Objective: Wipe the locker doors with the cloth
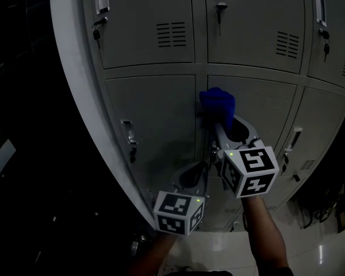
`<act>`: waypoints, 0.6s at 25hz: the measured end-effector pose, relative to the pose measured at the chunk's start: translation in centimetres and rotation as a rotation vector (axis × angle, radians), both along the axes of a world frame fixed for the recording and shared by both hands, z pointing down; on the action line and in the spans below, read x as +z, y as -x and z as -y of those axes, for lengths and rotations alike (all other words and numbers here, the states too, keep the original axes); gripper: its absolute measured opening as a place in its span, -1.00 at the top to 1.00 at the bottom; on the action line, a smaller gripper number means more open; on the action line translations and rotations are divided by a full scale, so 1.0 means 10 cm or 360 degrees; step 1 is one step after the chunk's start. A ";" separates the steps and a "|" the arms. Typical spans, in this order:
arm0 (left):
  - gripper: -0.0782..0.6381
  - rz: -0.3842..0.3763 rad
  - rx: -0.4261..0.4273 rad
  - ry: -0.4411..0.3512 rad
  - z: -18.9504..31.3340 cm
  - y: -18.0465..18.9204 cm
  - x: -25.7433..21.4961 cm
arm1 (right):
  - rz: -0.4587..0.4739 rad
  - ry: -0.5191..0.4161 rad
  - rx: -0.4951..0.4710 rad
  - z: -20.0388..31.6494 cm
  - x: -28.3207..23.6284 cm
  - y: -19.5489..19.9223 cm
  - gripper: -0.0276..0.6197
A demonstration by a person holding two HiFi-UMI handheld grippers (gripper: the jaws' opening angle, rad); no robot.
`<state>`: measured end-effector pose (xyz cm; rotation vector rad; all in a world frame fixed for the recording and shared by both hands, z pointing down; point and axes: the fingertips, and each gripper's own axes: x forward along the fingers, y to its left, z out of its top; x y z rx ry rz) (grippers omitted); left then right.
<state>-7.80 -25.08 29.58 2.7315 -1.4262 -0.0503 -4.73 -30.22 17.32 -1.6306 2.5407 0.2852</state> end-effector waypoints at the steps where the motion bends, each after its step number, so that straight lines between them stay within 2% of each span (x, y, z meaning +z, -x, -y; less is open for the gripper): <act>1: 0.77 0.0005 0.0005 0.0000 0.02 0.00 0.01 | 0.0008 -0.0003 -0.0006 0.04 -0.03 0.01 0.68; 9: 0.77 0.0019 -0.0013 0.0000 0.14 -0.04 0.02 | 0.0040 -0.0004 -0.0048 0.23 -0.22 -0.04 0.68; 15: 0.77 0.0020 0.0007 -0.0004 0.21 -0.34 0.01 | 0.0055 -0.0028 0.0007 0.18 -0.22 -0.50 0.68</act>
